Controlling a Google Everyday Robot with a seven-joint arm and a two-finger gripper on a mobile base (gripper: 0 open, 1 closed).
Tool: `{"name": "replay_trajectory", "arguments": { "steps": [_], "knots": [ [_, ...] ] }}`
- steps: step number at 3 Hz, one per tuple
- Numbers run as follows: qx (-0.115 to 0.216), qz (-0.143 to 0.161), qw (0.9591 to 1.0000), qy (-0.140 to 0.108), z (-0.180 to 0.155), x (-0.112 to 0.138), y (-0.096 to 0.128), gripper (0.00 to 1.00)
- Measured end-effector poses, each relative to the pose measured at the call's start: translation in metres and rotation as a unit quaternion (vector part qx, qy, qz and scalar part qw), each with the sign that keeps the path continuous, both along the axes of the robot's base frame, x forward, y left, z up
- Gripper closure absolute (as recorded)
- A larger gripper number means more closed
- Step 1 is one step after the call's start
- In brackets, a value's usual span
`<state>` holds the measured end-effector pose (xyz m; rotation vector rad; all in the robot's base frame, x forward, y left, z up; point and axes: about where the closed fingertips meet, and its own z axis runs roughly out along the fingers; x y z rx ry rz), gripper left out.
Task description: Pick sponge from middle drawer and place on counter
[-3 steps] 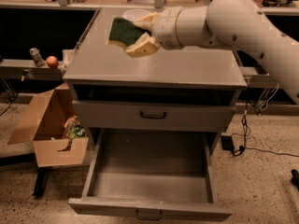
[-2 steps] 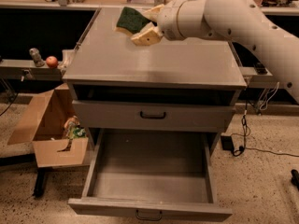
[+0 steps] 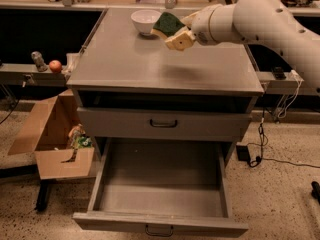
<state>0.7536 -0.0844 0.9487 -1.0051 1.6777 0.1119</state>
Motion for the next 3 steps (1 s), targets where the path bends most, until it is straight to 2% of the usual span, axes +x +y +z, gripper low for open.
{"name": "replay_trajectory", "arguments": {
  "steps": [1, 2, 3],
  "knots": [
    [0.001, -0.003, 1.0000, 0.005, -0.002, 0.003, -0.002, 1.00],
    [0.016, -0.030, 0.9990, 0.028, -0.015, 0.015, -0.022, 1.00],
    [0.054, -0.055, 0.9945, 0.070, -0.043, 0.025, -0.047, 1.00]
  ]
}}
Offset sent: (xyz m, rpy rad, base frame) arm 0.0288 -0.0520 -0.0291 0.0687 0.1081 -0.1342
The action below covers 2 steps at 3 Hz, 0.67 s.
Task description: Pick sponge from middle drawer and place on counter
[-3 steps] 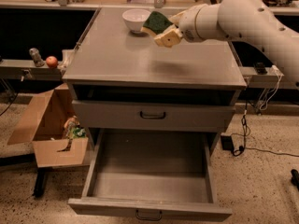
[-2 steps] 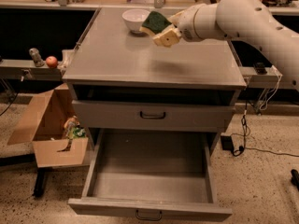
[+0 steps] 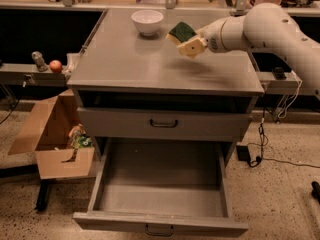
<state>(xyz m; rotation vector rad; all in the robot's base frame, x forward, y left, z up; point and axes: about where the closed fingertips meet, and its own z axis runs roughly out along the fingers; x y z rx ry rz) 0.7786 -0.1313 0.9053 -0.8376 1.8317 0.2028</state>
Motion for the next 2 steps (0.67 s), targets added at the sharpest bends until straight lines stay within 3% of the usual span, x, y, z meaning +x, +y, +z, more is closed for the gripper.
{"name": "replay_trajectory", "arguments": {
  "steps": [2],
  "knots": [
    [0.053, -0.032, 0.9965, 0.056, -0.041, 0.014, -0.031, 1.00]
  ]
}}
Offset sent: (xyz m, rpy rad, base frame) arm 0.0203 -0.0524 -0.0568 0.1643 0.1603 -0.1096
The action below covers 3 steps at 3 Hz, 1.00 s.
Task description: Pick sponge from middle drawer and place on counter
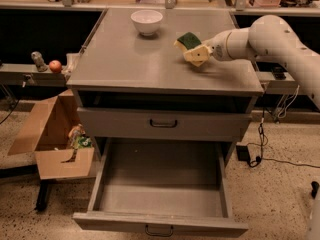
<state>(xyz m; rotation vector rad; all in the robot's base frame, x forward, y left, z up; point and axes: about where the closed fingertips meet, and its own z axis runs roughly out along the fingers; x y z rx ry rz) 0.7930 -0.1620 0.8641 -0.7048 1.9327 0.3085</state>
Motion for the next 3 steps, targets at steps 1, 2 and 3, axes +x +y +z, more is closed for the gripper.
{"name": "replay_trajectory", "arguments": {
  "steps": [1, 2, 3],
  "knots": [
    [0.003, -0.002, 1.0000, 0.003, -0.0022, 0.0008, -0.0009, 0.77],
    [0.003, -0.002, 1.0000, 0.003, -0.0022, 0.0008, -0.0009, 0.55],
    [0.003, -0.001, 1.0000, 0.003, -0.0022, 0.0008, -0.0009, 0.23]
  ]
}}
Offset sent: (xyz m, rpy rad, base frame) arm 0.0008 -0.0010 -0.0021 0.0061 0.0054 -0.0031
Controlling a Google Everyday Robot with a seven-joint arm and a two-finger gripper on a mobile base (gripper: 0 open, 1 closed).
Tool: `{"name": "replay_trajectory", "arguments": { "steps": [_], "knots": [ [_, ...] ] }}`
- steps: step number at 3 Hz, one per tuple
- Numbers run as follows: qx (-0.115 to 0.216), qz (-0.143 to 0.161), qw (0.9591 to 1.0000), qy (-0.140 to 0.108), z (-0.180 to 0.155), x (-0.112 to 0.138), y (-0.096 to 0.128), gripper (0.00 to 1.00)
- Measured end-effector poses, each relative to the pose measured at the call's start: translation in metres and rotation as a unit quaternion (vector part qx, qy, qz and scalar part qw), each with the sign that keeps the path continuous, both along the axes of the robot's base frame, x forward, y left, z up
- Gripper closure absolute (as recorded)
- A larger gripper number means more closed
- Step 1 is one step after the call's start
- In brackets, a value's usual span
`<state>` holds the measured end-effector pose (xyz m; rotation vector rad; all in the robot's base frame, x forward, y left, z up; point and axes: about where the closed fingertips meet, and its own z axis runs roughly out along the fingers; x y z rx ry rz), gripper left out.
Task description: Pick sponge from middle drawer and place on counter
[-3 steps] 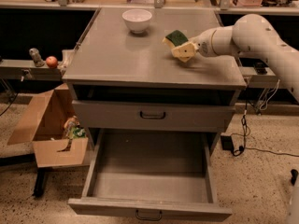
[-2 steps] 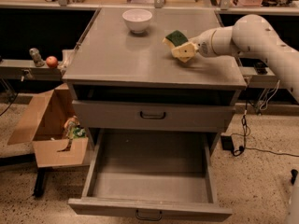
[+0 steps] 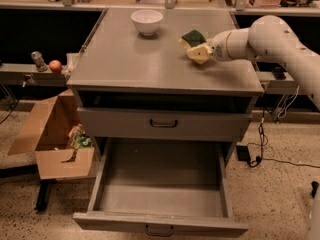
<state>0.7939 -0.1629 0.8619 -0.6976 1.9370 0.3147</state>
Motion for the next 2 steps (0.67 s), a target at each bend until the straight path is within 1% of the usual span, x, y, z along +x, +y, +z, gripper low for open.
{"name": "replay_trajectory", "arguments": {
  "steps": [1, 2],
  "knots": [
    [0.000, 0.000, 1.0000, 0.000, 0.0000, 0.0000, 0.0000, 0.00],
    [0.000, 0.000, 1.0000, 0.000, 0.0000, 0.0000, 0.0001, 0.00]
  ]
}}
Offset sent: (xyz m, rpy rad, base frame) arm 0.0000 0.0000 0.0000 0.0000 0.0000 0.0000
